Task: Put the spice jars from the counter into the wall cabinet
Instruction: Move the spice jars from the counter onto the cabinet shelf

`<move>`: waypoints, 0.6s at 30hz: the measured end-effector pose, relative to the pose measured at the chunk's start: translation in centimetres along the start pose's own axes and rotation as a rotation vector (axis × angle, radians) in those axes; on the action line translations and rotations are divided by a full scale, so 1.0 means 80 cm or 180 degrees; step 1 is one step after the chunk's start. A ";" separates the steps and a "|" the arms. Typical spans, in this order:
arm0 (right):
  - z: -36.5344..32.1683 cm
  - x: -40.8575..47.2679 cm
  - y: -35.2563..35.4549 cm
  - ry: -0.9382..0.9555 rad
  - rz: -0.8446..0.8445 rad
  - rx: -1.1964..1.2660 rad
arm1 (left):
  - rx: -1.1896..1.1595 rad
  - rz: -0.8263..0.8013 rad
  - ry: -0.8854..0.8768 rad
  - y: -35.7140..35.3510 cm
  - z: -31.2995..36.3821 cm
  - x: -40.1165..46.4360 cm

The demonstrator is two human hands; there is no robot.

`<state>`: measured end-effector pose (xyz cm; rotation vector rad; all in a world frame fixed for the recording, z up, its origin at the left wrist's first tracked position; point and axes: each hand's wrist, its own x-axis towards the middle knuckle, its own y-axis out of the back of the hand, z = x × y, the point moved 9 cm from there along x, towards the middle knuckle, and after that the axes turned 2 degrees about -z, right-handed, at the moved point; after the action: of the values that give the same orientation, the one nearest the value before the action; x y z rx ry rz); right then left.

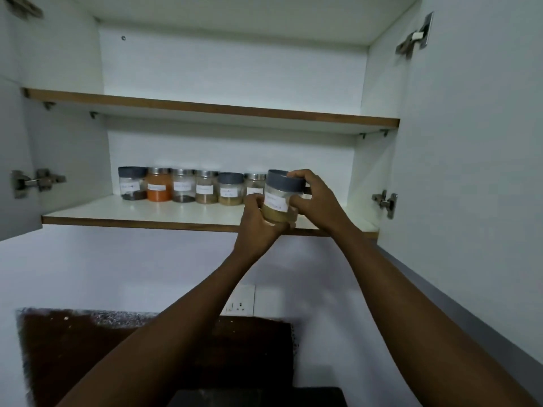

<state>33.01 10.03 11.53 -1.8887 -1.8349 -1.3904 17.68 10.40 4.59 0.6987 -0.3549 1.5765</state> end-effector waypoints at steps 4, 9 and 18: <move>0.026 0.023 -0.012 -0.0017 -0.0056 -0.0477 | 0.0247 -0.0020 -0.0023 -0.036 -0.012 0.033; 0.065 0.040 -0.009 -0.0079 -0.0168 -0.0778 | 0.1123 -0.0077 0.0257 -0.061 -0.034 0.055; 0.107 0.046 0.024 -0.0067 -0.0110 -0.1083 | 0.1391 -0.0855 0.0767 -0.097 -0.058 0.103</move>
<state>38.12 17.93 10.27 -2.0358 -1.7357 -1.7979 24.18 20.71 4.80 0.8377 0.2628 1.4694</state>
